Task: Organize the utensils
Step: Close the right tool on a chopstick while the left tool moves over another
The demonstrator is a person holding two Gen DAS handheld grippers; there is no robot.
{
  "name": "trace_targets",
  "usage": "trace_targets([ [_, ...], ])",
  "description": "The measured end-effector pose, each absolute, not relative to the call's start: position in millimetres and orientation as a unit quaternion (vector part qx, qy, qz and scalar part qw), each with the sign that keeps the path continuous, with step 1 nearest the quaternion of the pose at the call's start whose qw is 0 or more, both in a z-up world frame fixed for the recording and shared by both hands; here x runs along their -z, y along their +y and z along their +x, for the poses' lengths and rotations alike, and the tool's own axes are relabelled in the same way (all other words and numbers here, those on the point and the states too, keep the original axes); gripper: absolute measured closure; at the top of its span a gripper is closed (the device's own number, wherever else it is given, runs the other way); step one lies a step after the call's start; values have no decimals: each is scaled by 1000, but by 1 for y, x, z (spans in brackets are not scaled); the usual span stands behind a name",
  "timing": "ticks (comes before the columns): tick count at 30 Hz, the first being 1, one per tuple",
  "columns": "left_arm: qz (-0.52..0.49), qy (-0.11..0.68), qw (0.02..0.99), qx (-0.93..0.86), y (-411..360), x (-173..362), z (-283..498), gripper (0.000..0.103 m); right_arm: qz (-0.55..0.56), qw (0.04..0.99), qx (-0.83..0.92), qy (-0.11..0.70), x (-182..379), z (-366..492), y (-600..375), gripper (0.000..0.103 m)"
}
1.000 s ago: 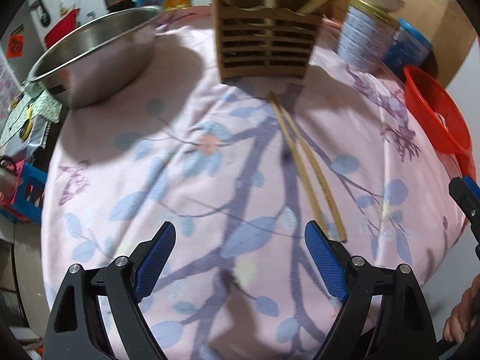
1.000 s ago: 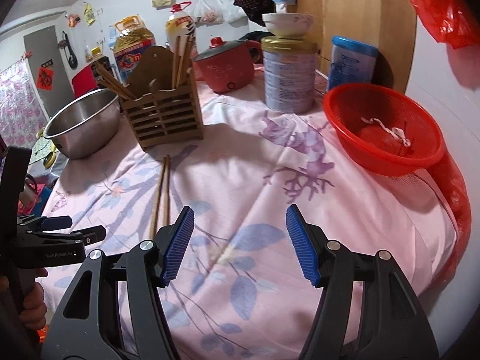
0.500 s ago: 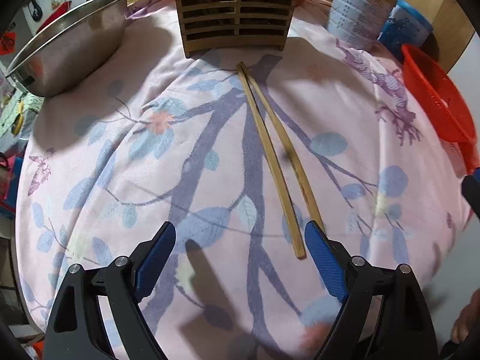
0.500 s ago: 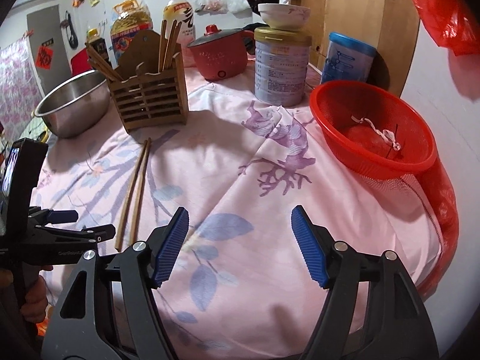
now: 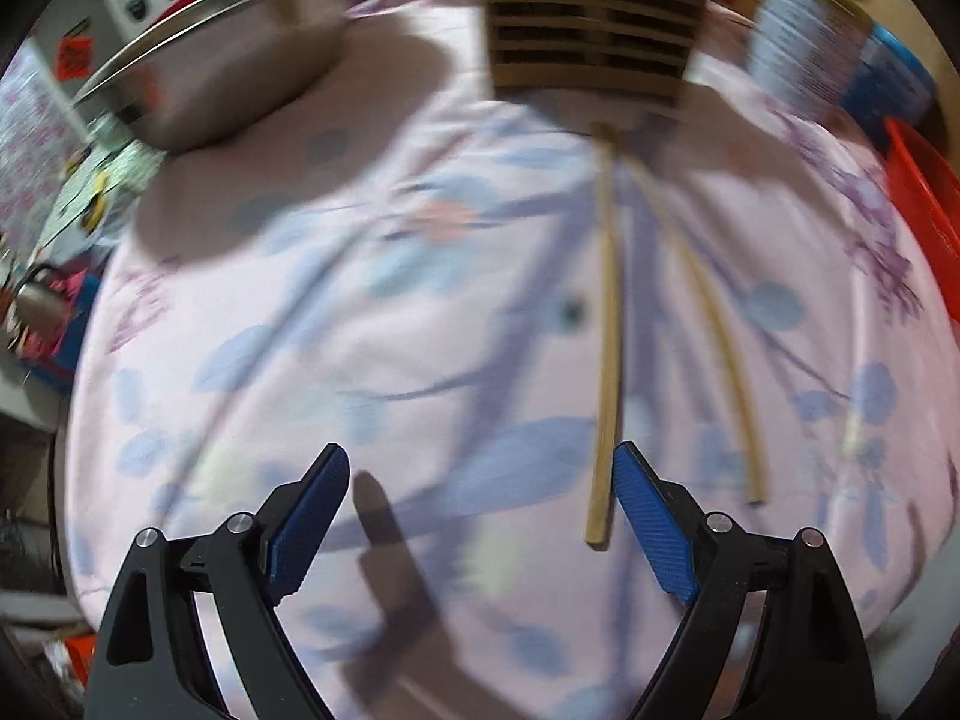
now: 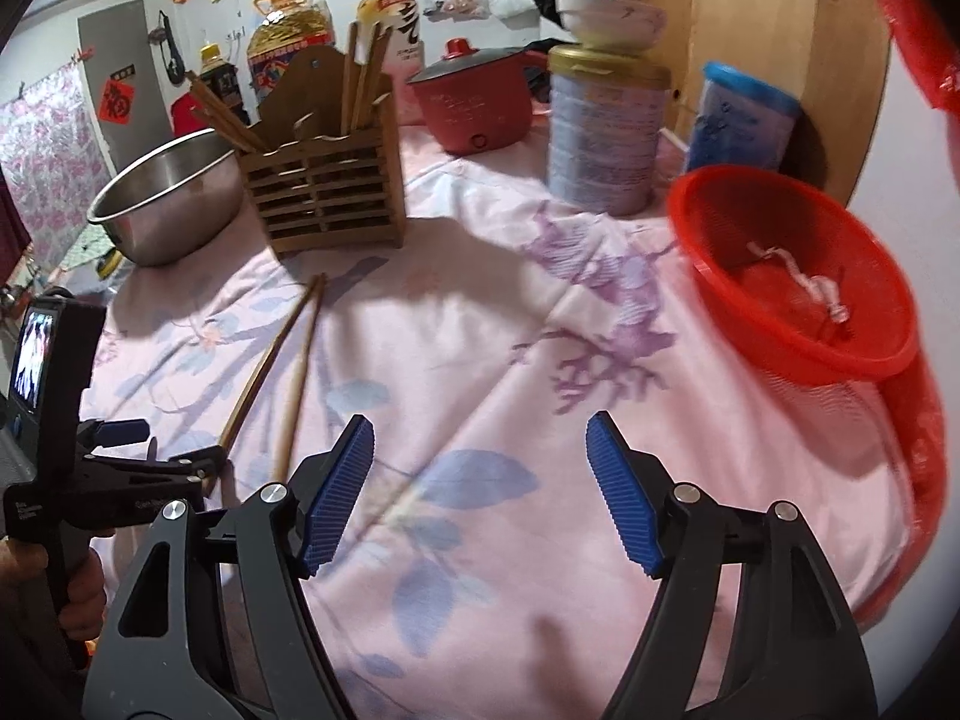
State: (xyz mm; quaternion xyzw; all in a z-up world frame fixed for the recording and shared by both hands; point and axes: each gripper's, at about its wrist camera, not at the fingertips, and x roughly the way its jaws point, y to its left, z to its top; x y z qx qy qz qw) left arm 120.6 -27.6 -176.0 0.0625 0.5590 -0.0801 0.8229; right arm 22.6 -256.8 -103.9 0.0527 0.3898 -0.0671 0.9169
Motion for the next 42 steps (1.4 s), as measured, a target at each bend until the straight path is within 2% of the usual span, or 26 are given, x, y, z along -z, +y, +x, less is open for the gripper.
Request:
trace_targets([
  [12, 89, 533, 841, 36, 53, 155, 103, 16, 90, 911, -13, 403, 142, 46, -186, 33],
  [17, 101, 531, 841, 28, 66, 153, 95, 16, 60, 917, -5, 394, 155, 47, -176, 45],
  [20, 100, 530, 842, 19, 74, 151, 91, 16, 44, 916, -11, 398, 165, 47, -172, 56],
  [25, 97, 530, 842, 19, 70, 151, 91, 16, 28, 915, -28, 402, 176, 45, -172, 96],
  [34, 85, 521, 845, 88, 20, 158, 94, 16, 20, 912, 8, 410, 172, 29, -213, 98],
  [38, 82, 507, 849, 121, -2, 163, 92, 16, 31, 908, -5, 419, 170, 24, -221, 93],
  [40, 77, 502, 852, 126, -6, 165, 92, 22, 34, 909, -6, 416, 167, 21, -226, 92],
  [42, 69, 503, 851, 135, -9, 167, 93, 34, 35, 911, -6, 411, 164, 18, -230, 92],
])
